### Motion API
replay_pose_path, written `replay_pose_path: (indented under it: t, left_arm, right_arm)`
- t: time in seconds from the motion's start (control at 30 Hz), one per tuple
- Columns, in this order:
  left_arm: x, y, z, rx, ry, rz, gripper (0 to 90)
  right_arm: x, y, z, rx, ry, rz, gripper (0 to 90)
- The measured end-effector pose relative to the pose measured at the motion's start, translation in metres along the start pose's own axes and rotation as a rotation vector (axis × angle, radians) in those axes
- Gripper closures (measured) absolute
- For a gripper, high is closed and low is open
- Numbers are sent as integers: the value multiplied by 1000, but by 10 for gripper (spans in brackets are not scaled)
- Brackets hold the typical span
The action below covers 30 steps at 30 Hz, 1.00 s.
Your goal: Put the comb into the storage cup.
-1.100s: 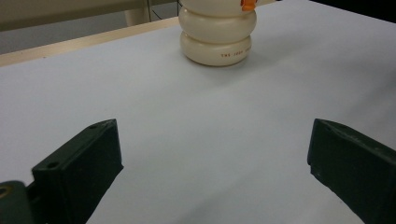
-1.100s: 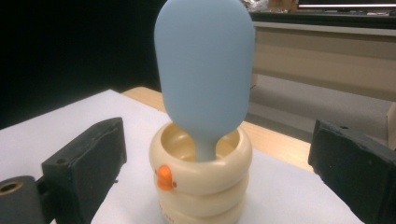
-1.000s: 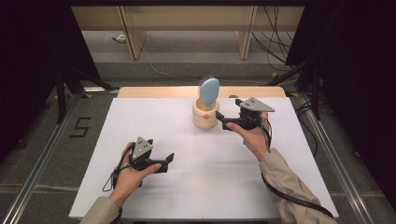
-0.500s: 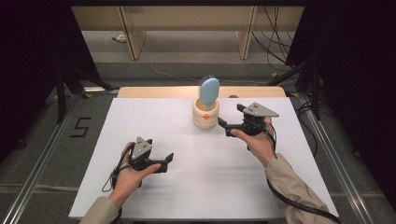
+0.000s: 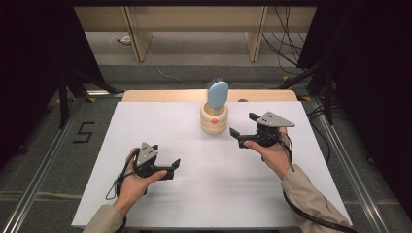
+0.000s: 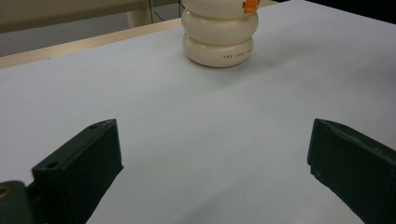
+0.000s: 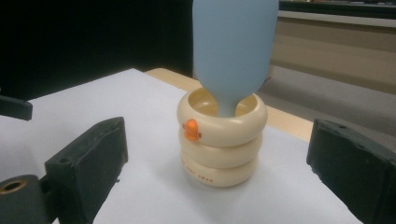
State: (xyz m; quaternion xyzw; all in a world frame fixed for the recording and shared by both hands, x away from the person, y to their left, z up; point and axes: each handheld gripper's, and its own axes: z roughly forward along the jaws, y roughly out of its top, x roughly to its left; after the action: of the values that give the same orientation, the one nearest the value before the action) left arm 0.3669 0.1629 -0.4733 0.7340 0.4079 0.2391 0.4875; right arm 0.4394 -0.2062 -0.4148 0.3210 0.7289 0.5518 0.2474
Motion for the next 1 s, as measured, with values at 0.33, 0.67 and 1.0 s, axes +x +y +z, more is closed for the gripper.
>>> replay_pose_path:
  t: [0.33,0.67,1.0]
  left_arm:
    - [2,0,-2,0,2,2,25]
    - [9,0,-8,6,8,13,27]
    - [17,-3,-14,24,25,37,27]
  right_arm:
    - [2,-4,-12,6,27,-19,70]
    - [0,-16,-31,34,34,-31,76]
    - [-9,-32,-53,58,15,-11,83]
